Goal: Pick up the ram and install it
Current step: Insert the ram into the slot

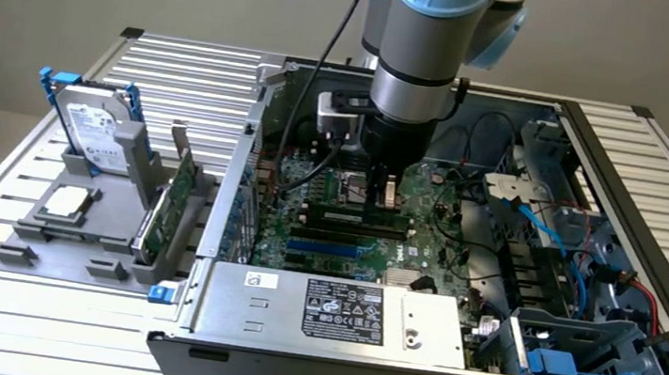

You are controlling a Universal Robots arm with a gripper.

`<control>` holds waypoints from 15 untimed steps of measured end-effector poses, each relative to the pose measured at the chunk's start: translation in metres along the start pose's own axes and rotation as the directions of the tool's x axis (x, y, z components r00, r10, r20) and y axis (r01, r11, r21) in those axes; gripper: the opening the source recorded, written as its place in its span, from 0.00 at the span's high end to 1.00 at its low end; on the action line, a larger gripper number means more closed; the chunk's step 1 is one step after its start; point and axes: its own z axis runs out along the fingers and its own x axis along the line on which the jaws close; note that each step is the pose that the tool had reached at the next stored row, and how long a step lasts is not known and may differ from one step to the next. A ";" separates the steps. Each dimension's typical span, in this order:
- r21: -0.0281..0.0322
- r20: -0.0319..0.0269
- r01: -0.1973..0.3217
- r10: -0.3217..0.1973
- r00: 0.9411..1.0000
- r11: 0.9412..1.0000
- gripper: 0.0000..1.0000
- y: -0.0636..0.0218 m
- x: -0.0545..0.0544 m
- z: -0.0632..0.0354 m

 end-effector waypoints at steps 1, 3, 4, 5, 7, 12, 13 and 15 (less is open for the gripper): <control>0.000 -0.001 0.000 0.000 1.000 1.000 0.86 0.0000 0.000 0.0000; 0.000 -0.002 0.000 0.000 1.000 1.000 0.86 -0.0001 0.000 0.0000; 0.000 -0.002 0.000 0.000 1.000 1.000 0.86 0.0000 0.000 0.0001; 0.000 -0.003 0.000 0.000 1.000 1.000 0.86 0.0000 0.000 0.0001; 0.000 -0.004 -0.001 0.001 1.000 1.000 0.86 0.0000 0.000 0.0001; 0.000 -0.005 -0.003 0.003 1.000 1.000 0.86 0.0000 0.000 0.0005; 0.000 -0.005 -0.003 0.003 1.000 1.000 0.86 0.0000 0.000 0.0006; 0.000 -0.006 -0.004 0.004 1.000 1.000 0.86 0.0000 0.000 0.0008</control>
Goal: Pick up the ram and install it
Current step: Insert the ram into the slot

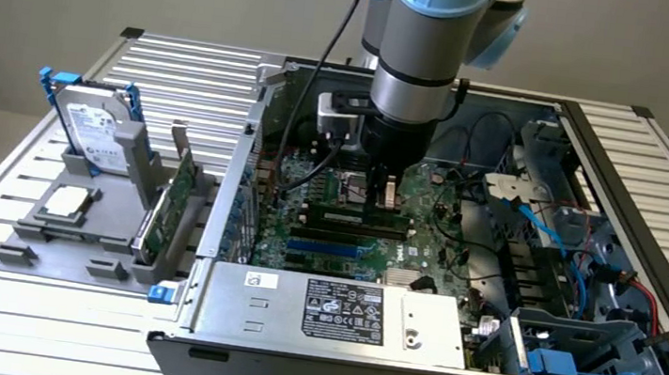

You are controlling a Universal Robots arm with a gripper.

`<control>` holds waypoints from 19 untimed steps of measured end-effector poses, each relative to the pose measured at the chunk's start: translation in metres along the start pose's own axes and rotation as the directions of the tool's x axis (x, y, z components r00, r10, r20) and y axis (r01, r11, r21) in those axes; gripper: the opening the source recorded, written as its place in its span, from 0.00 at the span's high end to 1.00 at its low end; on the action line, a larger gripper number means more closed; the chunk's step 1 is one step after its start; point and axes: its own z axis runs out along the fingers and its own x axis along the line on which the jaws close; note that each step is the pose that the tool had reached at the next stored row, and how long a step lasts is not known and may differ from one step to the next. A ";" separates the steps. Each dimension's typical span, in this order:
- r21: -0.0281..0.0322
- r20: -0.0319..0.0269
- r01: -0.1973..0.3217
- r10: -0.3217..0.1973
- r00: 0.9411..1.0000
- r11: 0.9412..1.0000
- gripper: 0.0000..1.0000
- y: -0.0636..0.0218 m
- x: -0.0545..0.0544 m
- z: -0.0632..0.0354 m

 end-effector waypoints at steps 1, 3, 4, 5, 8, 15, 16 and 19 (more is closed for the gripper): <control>0.000 0.000 0.000 0.000 1.000 1.000 0.86 0.0000 0.000 0.0001; 0.000 0.000 0.000 0.000 1.000 1.000 0.86 -0.0002 0.000 0.0002; 0.000 0.000 0.000 0.000 1.000 1.000 0.86 -0.0002 0.000 0.0002; 0.000 0.000 0.000 0.000 1.000 1.000 0.86 -0.0002 -0.001 0.0002; 0.000 0.000 -0.001 0.001 1.000 1.000 0.86 -0.0003 -0.001 0.0002; 0.000 -0.002 -0.002 0.002 1.000 1.000 0.86 -0.0005 -0.001 0.0002; 0.000 -0.003 -0.002 0.002 1.000 1.000 0.86 -0.0006 -0.001 0.0002; 0.000 -0.004 -0.002 0.002 1.000 1.000 0.86 -0.0008 -0.001 0.0004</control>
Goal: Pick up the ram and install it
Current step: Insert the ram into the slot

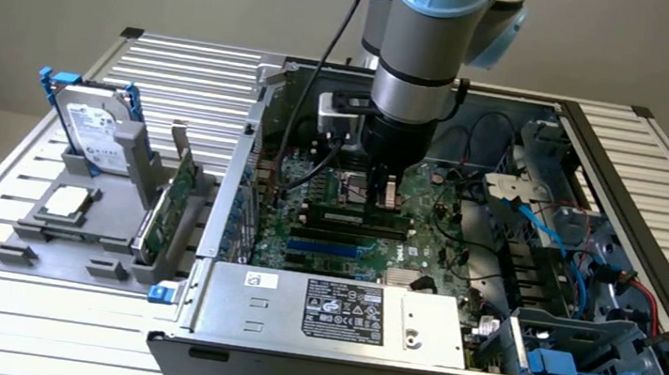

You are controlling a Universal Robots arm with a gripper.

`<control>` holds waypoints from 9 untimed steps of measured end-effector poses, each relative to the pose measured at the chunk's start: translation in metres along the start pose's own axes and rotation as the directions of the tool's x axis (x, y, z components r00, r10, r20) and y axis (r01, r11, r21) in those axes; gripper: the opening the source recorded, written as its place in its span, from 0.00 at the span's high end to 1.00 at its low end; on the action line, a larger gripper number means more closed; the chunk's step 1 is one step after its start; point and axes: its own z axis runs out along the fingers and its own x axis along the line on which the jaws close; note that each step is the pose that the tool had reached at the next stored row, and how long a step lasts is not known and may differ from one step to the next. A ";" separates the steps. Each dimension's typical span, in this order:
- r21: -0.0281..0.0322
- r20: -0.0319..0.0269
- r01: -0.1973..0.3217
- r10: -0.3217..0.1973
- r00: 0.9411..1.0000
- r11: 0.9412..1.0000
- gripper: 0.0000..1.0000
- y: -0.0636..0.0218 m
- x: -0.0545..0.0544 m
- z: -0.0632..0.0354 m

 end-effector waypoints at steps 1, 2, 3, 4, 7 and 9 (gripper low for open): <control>0.000 0.000 0.000 0.000 1.000 1.000 0.86 0.0000 0.000 0.0002; 0.000 0.000 -0.001 0.001 1.000 1.000 0.86 0.0000 0.000 0.0004; 0.000 0.000 -0.003 0.003 1.000 1.000 0.86 0.0000 0.000 0.0005; 0.000 0.000 -0.005 0.005 1.000 1.000 0.86 0.0000 0.000 0.0007; -0.001 0.000 -0.013 0.013 1.000 1.000 0.86 0.0000 0.000 0.0012; -0.001 0.000 -0.022 0.022 1.000 1.000 0.86 0.0000 0.000 0.0014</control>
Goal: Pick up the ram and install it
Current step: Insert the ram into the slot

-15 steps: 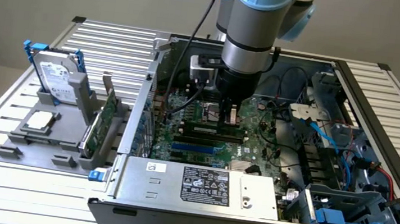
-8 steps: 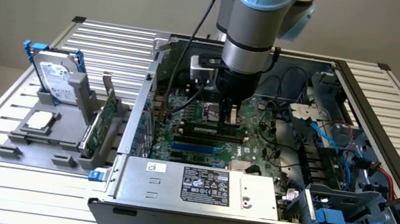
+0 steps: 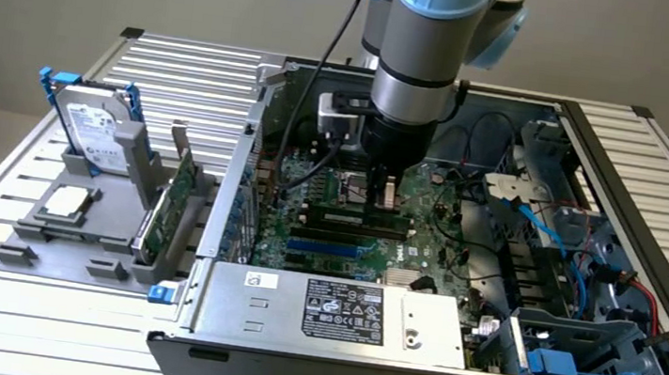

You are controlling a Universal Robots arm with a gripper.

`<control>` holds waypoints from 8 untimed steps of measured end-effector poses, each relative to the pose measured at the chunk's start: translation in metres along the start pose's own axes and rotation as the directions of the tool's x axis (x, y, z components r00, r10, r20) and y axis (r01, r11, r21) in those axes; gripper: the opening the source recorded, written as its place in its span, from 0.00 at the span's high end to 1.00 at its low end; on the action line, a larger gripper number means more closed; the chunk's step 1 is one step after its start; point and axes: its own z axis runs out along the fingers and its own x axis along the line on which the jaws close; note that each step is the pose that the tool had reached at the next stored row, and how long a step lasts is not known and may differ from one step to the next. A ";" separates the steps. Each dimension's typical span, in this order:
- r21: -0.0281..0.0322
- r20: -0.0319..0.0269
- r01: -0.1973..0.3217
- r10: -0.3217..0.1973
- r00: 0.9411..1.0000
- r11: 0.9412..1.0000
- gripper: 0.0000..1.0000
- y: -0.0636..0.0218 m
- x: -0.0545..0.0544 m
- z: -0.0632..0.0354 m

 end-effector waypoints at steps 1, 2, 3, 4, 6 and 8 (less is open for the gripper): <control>0.000 0.000 -0.005 0.005 1.000 1.000 0.86 0.0000 0.000 0.0001; 0.000 0.000 -0.009 0.009 1.000 1.000 0.86 0.0000 0.000 0.0001; -0.001 0.000 -0.012 0.012 1.000 1.000 0.86 0.0000 0.000 0.0002; -0.001 0.000 -0.015 0.015 1.000 1.000 0.86 0.0000 0.000 0.0002; -0.001 0.001 -0.020 0.020 1.000 1.000 0.86 0.0000 0.000 0.0002; -0.001 0.001 -0.021 0.021 1.000 1.000 0.86 0.0000 0.000 0.0002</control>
